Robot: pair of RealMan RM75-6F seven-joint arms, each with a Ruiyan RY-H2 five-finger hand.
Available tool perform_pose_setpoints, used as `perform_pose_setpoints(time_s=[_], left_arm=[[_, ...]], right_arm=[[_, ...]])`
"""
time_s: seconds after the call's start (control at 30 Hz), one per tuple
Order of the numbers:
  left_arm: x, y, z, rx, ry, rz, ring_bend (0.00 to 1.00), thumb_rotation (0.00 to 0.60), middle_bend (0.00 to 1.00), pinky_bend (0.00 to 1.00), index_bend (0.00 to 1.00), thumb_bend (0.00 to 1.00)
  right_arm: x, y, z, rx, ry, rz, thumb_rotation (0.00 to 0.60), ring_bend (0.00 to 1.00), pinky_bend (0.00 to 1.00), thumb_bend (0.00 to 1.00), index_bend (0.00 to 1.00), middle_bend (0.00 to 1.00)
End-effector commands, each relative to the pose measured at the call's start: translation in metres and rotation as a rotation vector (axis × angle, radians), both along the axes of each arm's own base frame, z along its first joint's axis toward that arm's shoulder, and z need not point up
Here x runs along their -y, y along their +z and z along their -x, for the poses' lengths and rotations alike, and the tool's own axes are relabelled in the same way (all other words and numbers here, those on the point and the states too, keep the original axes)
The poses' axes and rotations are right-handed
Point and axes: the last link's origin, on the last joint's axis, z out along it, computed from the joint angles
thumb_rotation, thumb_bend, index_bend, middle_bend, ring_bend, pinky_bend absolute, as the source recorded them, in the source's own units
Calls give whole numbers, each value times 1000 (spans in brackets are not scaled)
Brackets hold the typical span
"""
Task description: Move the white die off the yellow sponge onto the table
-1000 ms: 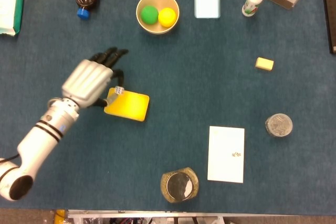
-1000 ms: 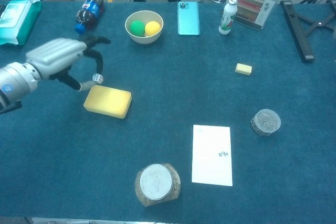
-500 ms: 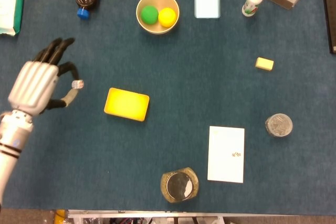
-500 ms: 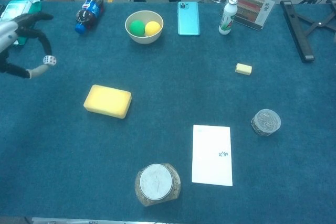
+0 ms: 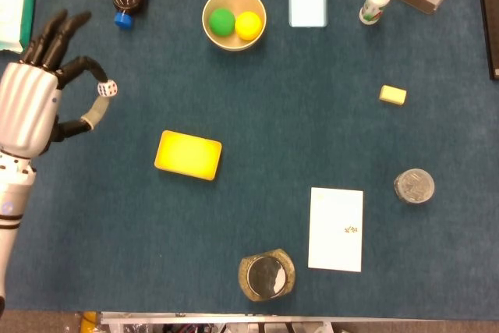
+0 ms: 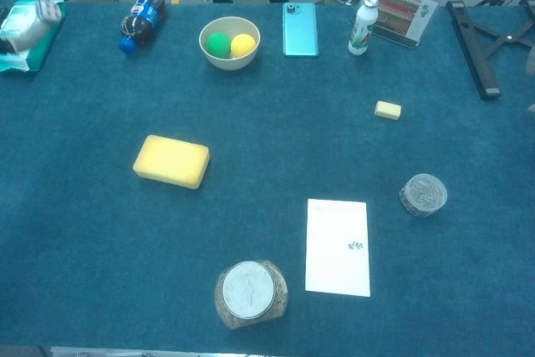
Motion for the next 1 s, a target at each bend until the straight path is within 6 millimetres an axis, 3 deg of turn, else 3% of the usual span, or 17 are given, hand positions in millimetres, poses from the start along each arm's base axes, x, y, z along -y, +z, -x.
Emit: perform_pose_setpoints(time_s=[0.03,0.1,0.27,1.0], left_arm=[[23,2,17,-64,85,96,0,600,15,173,281,356],[31,2,30,-64,128,130,0,600,3,173,211,351],[34,6,43,-40,143,127,0,600,7,173,209,350],[38,-14,57,-157,194,184,19,600,70,173,296,349]], right_arm=[[-1,-2,4,3,-9,-11,600,369,397,0,506,391],[-2,-3,5,1,-11,-23,600,369,398,0,506,390],[-1,-4,2,8,1,-23,600,369,398,0,506,391],[-5,-2,6,27,-12,-17,600,369,398,0,506,390]])
